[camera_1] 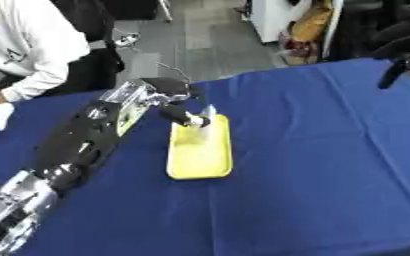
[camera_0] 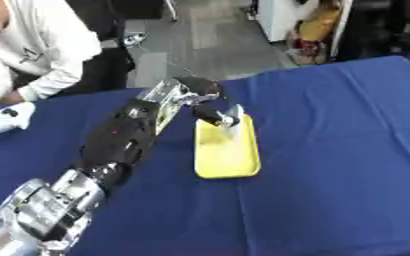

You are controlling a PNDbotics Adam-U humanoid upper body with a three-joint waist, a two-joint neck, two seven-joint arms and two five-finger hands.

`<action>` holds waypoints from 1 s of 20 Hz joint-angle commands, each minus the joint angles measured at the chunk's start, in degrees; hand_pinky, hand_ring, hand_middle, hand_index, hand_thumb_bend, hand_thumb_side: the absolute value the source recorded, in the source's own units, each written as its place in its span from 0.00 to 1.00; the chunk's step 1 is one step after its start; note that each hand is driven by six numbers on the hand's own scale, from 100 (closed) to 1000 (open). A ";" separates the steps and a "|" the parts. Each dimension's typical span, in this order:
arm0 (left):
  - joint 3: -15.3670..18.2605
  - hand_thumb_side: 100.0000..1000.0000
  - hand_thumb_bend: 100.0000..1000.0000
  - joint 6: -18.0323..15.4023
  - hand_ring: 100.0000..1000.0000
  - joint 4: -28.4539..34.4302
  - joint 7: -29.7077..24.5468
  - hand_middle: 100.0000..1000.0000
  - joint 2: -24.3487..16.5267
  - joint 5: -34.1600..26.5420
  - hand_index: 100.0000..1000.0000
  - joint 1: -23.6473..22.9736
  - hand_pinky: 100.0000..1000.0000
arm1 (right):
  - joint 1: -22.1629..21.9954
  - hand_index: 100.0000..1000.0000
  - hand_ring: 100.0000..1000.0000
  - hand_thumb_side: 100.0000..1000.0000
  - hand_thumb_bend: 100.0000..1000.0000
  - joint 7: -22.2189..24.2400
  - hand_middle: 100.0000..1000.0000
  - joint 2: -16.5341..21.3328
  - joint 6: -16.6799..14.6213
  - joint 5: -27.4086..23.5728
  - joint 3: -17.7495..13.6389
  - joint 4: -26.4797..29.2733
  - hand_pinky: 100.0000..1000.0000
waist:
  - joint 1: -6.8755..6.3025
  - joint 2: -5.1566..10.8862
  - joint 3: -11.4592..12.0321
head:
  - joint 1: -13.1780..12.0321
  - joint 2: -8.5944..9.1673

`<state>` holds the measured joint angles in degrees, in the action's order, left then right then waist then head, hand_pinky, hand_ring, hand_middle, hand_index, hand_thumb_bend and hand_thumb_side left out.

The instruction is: Pick up objects on the table and place them in the box.

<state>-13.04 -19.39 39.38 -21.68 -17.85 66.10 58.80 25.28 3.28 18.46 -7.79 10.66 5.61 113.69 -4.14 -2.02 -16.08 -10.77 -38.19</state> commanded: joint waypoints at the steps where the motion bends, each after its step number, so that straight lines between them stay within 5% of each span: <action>1: 0.71 1.00 0.49 0.15 0.93 0.55 0.38 0.95 -0.83 1.03 1.00 1.65 0.83 | 1.03 0.81 0.54 0.85 0.00 0.00 0.60 0.42 -0.03 -0.40 -0.22 0.90 0.30 | 0.26 0.73 0.02 | -0.31 -0.30; 14: 1.83 1.00 0.43 1.09 0.90 2.34 2.21 0.93 -2.77 0.24 0.99 0.91 0.80 | 0.48 0.81 0.54 0.85 0.00 -0.16 0.60 1.01 0.10 -0.14 -0.39 0.90 0.30 | 0.20 0.97 0.97 | 0.44 -0.06; 17: 2.79 1.00 0.25 2.66 0.81 7.61 6.20 0.85 -4.65 -4.58 0.97 -1.11 0.69 | 0.07 0.81 0.54 0.85 0.00 -0.36 0.60 1.40 0.20 0.10 -0.54 0.90 0.30 | 0.18 1.06 1.62 | 1.60 1.06; 18: 3.12 1.00 0.00 3.53 0.78 9.88 8.16 0.82 -5.42 -6.74 0.95 -2.14 0.65 | -0.07 0.81 0.54 0.84 0.00 -0.43 0.60 1.54 0.23 0.20 -0.60 0.90 0.30 | 0.16 1.07 1.84 | 2.08 1.60; 19: 3.49 1.00 0.18 4.66 0.76 12.10 10.41 0.81 -6.17 -9.15 0.95 -3.24 0.63 | -0.21 0.81 0.54 0.85 0.00 -0.50 0.60 1.68 0.29 0.31 -0.65 0.90 0.30 | 0.16 1.08 2.06 | 2.61 2.23; 20: 3.73 1.00 0.18 5.69 0.76 14.37 12.65 0.81 -6.94 -11.58 0.95 -4.51 0.63 | -0.36 0.81 0.54 0.85 0.00 -0.59 0.60 1.83 0.32 0.41 -0.72 0.90 0.30 | 0.15 1.09 2.28 | 3.09 2.76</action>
<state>-10.33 -14.73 50.35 -11.45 -22.34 57.17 53.53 24.49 2.95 19.17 -7.52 10.82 5.37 113.69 -4.18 -1.77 -13.82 -8.64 -36.60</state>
